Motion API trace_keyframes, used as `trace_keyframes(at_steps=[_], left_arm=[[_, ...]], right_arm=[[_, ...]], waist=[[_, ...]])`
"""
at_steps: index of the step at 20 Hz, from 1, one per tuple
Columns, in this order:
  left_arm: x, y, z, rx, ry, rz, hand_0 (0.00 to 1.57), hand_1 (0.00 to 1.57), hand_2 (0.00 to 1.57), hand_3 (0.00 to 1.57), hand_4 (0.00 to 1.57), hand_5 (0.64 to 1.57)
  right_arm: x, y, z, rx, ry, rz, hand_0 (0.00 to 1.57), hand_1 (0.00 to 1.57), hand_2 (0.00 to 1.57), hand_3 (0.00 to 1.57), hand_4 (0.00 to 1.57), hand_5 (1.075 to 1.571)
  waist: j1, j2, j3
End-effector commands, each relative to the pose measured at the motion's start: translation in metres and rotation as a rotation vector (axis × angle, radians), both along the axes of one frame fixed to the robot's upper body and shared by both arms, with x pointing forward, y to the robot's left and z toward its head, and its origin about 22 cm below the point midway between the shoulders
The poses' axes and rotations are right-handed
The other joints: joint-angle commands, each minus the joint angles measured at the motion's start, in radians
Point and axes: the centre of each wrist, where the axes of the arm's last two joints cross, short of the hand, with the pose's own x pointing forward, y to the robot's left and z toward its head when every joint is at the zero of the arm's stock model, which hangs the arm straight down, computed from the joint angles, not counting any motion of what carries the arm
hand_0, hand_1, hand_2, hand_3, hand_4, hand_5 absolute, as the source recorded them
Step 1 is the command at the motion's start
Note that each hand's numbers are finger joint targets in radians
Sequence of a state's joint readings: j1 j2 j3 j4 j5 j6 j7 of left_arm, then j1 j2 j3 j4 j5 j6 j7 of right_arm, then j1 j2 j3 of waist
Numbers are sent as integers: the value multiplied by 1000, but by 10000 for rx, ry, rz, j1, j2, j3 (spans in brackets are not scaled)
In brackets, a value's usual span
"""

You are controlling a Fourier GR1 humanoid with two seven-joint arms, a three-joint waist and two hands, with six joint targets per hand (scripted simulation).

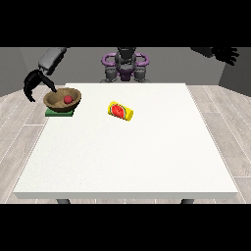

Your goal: Pick the cup and pour the ball into the bowl, then pick the bowl and place it on the pad

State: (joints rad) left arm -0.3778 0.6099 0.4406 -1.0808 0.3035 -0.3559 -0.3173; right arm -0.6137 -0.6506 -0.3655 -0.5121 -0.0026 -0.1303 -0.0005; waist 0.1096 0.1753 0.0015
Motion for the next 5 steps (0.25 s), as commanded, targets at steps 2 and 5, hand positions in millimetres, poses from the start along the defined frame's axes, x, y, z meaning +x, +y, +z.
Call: trace_keyframes(at_steps=[2,5], left_arm=[[6,-58,-43,-223,1762,-464,0,0,0,0,902,1559],[4,-58,-64,-364,2657,-106,0,0,0,0,902,1559]], right_arm=[[-2,-8,8,33,1262,508,0,0,0,0,0,1356],[38,41,33,792,135,1857,0,0,0,0,476,1434]], waist=[[-215,-1970,-9],[-532,-2760,-28]])
